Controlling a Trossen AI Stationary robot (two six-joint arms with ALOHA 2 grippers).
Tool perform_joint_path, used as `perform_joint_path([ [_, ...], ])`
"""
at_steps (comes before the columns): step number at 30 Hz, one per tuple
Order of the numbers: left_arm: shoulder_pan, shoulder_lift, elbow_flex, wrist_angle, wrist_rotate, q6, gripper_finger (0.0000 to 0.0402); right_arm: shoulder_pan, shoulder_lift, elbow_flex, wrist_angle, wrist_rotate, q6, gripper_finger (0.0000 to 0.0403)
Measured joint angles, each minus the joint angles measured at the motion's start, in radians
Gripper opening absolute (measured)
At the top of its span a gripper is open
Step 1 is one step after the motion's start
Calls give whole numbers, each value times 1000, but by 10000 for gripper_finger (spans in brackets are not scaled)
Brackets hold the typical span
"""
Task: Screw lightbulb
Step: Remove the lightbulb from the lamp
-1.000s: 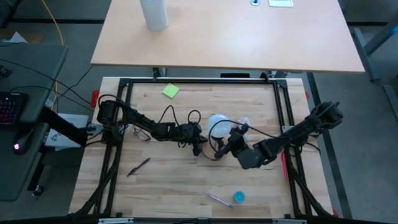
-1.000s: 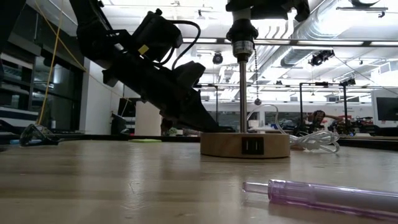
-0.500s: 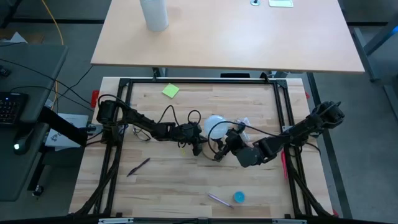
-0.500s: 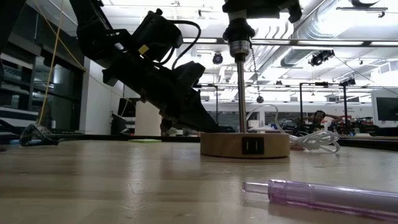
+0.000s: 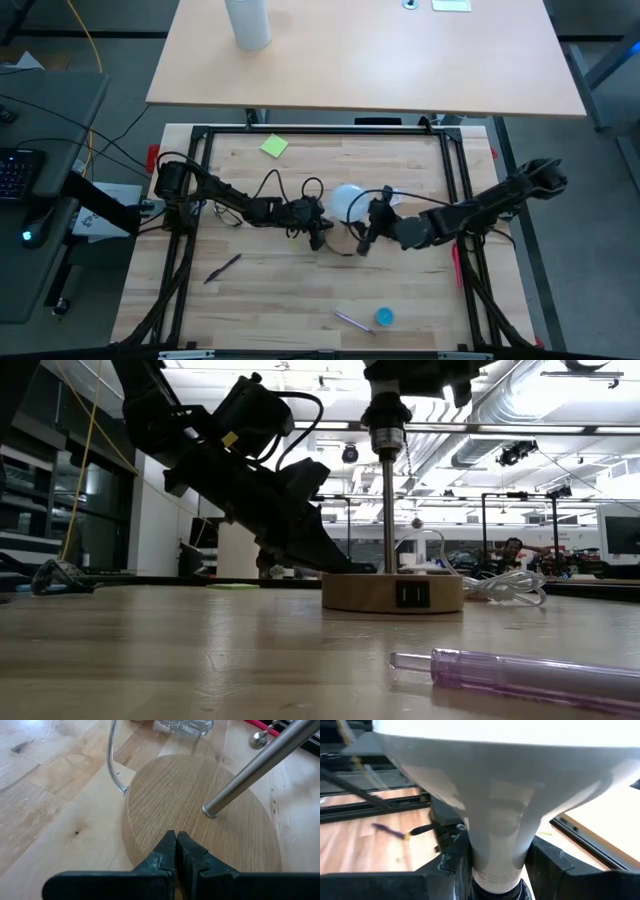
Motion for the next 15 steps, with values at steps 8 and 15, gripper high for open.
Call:
perform_joint_path([
  [8,-19,0,2,-49,-20,36,0,-35,-90,-107,85,-178,-64,141],
  [15,-27,0,1,-54,-11,35,0,-100,-141,-148,137,-427,-170,141],
])
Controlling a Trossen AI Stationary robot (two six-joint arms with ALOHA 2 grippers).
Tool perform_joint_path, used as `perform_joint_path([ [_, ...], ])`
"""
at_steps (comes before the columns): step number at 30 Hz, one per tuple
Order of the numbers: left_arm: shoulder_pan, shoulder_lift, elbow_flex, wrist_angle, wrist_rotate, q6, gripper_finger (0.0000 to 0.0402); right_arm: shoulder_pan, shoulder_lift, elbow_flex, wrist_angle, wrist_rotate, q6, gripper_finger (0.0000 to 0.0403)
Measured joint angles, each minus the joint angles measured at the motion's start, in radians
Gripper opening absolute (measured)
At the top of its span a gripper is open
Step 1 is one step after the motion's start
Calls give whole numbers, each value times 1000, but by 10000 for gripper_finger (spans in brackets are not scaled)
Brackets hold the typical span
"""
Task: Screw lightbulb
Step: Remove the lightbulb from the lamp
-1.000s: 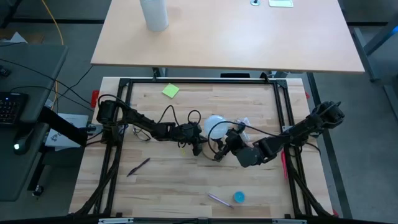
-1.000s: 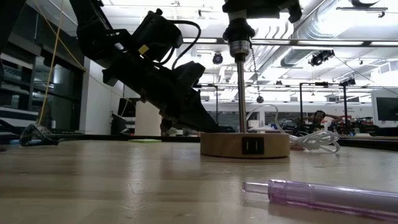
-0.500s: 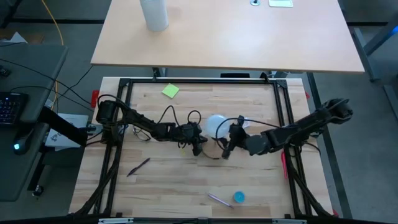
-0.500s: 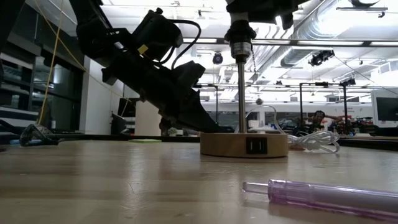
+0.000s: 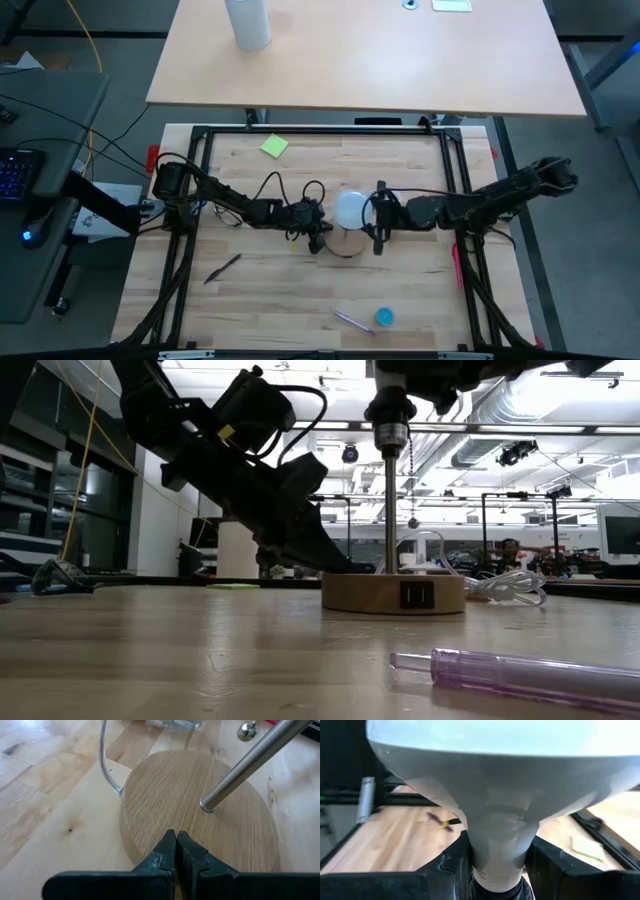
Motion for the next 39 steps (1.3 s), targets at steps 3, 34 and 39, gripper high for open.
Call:
perform_joint_path([
  [3,-2,0,0,1,6,0,0,-34,-13,0,-2,-132,-42,141],
  [34,-34,-3,3,35,16,-45,0,-578,-120,12,-173,-1363,-261,142],
  [39,-32,-2,3,20,-1,-44,0,-573,-121,15,-166,-1316,-146,182],
])
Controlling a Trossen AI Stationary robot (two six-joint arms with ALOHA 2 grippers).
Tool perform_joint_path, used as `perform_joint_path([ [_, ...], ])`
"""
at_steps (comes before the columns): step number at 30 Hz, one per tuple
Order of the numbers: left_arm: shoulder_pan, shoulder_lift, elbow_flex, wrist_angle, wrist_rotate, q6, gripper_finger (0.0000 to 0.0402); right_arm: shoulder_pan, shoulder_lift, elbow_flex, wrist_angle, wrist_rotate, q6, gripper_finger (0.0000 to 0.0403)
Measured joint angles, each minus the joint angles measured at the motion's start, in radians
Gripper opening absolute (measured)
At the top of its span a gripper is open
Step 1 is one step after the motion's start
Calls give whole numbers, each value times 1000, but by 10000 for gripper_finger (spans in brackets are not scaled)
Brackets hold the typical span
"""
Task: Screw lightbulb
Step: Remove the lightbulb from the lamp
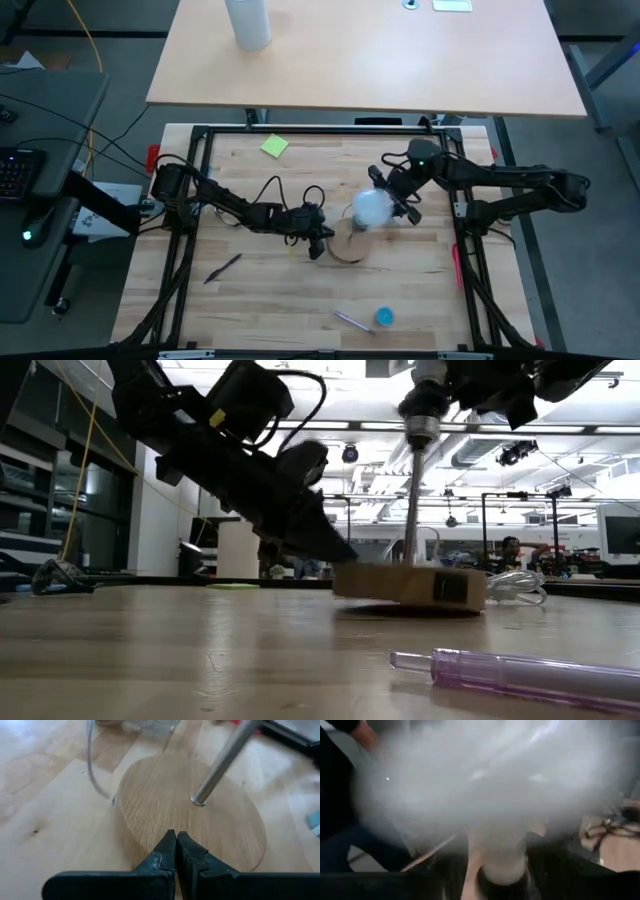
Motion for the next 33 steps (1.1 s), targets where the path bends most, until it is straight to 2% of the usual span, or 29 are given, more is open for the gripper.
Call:
perform_joint_path([
  [5,1,0,-5,-42,-5,0,0,5,-10,8,24,31,81,220],
  [9,0,1,-4,-41,5,1,0,8,-16,7,20,44,94,232],
  [16,2,1,-4,-39,8,0,0,30,-93,6,-155,131,112,235],
  [20,2,2,-5,-31,8,0,0,113,-182,6,-276,232,158,235],
  [23,2,2,-5,-31,9,0,0,237,-234,6,-349,418,205,236],
  [29,2,2,-6,-27,9,7,0,530,-227,6,-315,1120,382,236],
  [31,2,2,-6,-23,10,8,0,609,-199,6,-290,1305,455,236],
  [33,2,2,-6,-23,10,8,0,677,-163,6,-253,1418,521,236],
])
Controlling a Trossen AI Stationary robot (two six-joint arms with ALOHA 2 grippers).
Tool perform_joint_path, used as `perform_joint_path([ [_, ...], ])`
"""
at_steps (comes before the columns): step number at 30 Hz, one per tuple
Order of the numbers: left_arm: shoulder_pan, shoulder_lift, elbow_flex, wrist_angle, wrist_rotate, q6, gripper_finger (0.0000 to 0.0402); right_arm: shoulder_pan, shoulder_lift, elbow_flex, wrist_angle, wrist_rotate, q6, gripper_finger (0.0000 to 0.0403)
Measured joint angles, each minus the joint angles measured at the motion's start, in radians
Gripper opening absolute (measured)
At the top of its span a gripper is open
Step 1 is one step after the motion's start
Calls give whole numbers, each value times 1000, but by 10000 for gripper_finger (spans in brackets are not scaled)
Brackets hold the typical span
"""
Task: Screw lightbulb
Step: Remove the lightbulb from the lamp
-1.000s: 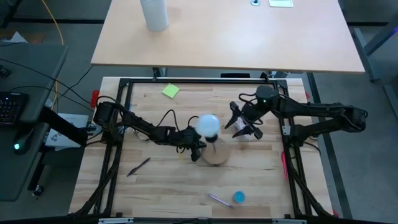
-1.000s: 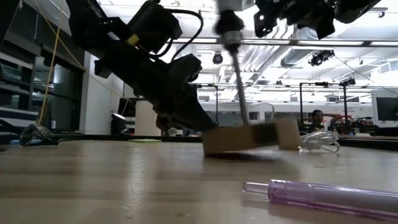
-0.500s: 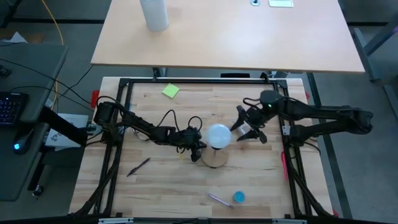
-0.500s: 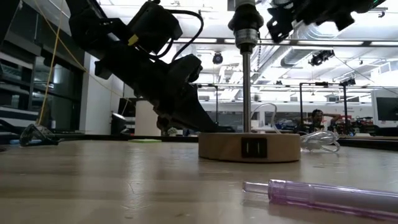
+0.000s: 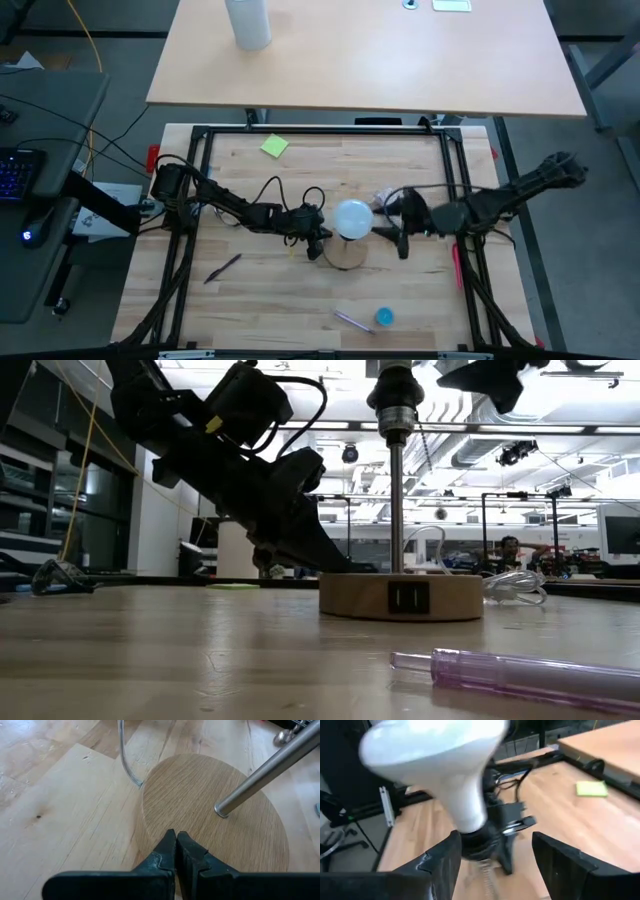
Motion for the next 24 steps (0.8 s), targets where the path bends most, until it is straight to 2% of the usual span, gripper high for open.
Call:
perform_joint_path([
  [3,0,0,0,0,12,3,0,79,75,19,11,59,54,236],
  [7,0,0,0,0,27,47,0,143,187,98,5,136,18,236],
  [12,1,0,1,0,34,47,0,176,302,228,-82,337,-9,236],
  [15,0,0,1,0,34,46,0,185,357,292,-128,453,36,236],
  [20,0,0,1,2,35,44,0,185,419,340,-111,486,106,236],
  [24,0,0,1,2,35,43,0,185,465,340,-100,509,220,236],
])
